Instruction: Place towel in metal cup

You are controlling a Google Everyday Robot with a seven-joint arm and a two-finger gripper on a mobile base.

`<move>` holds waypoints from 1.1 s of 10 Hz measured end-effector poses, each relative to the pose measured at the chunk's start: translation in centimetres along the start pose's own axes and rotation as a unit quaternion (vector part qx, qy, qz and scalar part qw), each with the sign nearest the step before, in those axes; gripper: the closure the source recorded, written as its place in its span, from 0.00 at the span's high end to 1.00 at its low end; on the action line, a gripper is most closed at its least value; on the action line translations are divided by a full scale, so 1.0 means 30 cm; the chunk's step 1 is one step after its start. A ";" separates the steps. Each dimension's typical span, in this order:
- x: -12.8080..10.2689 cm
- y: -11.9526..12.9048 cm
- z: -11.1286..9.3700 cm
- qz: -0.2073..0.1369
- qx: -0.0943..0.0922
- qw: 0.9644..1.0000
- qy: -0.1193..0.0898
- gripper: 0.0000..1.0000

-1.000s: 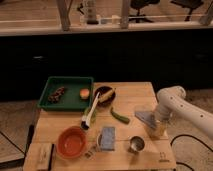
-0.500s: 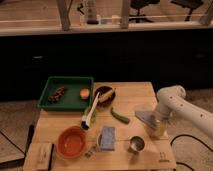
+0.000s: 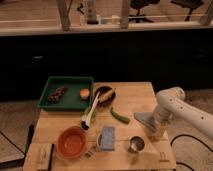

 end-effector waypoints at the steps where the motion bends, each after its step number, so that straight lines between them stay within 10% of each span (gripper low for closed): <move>1: -0.007 0.000 -0.004 -0.003 0.005 1.000 0.000 0.80; 6: -0.030 -0.017 -0.013 -0.023 0.020 1.000 -0.007 0.78; 11: -0.029 -0.041 0.002 -0.036 0.022 0.999 -0.032 0.32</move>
